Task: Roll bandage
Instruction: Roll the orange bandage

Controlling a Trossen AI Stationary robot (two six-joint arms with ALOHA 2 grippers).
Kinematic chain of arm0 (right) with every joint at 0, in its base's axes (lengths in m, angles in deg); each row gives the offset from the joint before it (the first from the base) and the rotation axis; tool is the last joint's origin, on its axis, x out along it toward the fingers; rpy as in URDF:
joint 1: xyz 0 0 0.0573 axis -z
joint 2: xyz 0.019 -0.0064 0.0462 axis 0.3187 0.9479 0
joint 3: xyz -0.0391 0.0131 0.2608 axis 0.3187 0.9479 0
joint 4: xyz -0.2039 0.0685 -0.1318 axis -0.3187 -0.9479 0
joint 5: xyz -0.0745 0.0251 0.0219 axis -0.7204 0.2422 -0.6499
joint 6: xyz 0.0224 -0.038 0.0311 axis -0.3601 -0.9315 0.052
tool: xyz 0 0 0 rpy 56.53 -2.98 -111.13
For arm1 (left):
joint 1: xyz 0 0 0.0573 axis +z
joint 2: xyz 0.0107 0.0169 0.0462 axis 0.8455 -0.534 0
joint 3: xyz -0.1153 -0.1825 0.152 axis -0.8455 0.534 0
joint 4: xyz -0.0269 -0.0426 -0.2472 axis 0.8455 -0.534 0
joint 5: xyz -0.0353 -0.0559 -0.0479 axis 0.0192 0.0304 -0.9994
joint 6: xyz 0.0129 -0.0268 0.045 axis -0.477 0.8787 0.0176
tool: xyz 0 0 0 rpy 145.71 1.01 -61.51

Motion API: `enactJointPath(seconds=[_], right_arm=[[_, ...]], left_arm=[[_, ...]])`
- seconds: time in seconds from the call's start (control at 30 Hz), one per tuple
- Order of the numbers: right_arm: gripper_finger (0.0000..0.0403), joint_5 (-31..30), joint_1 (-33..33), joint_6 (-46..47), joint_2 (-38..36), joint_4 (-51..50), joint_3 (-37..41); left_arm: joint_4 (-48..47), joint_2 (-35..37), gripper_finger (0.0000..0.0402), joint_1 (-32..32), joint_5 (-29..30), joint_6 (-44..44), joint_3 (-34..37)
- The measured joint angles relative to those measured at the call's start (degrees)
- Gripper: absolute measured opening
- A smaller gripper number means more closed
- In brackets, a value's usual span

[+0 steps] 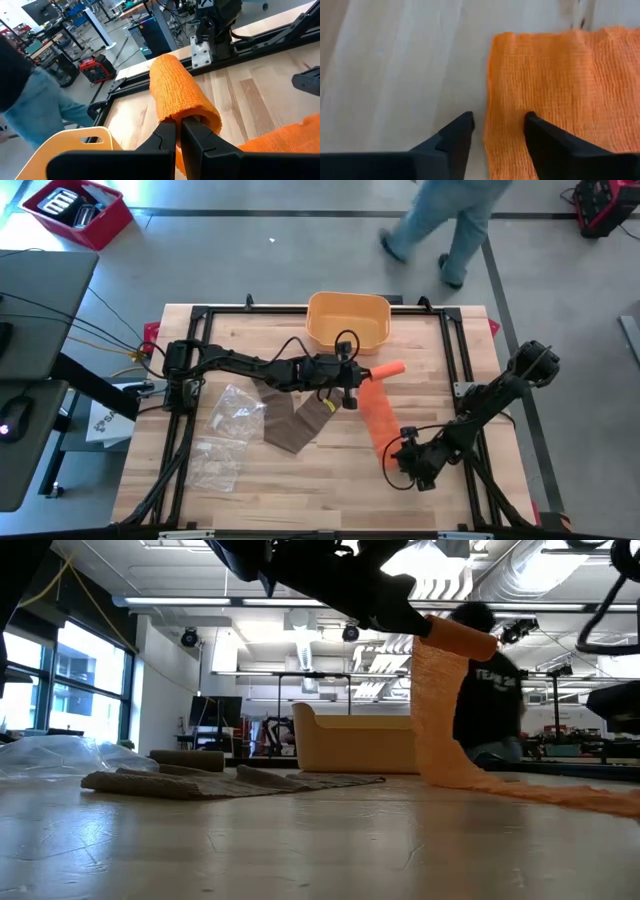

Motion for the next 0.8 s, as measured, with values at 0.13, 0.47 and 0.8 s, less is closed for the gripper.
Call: enactJointPath(seconds=[0.13,0.47,0.8], right_arm=[[0.0086,0.6,0.3,3.7,0.9,0.4,-0.1],[0.0004,1.0,-7.9,17.2,1.3,11.0,-11.3],[0.0001,-15.3,-17.7,14.2,1.9,-3.7,-39.8]], left_arm=[[-0.1,0.0,0.0000,0.0,0.0,0.9,0.0],[-0.9,0.0,0.0000,-0.5,-0.3,0.1,0.0],[-9.2,0.0,0.0000,-0.4,-2.3,-1.6,0.0]])
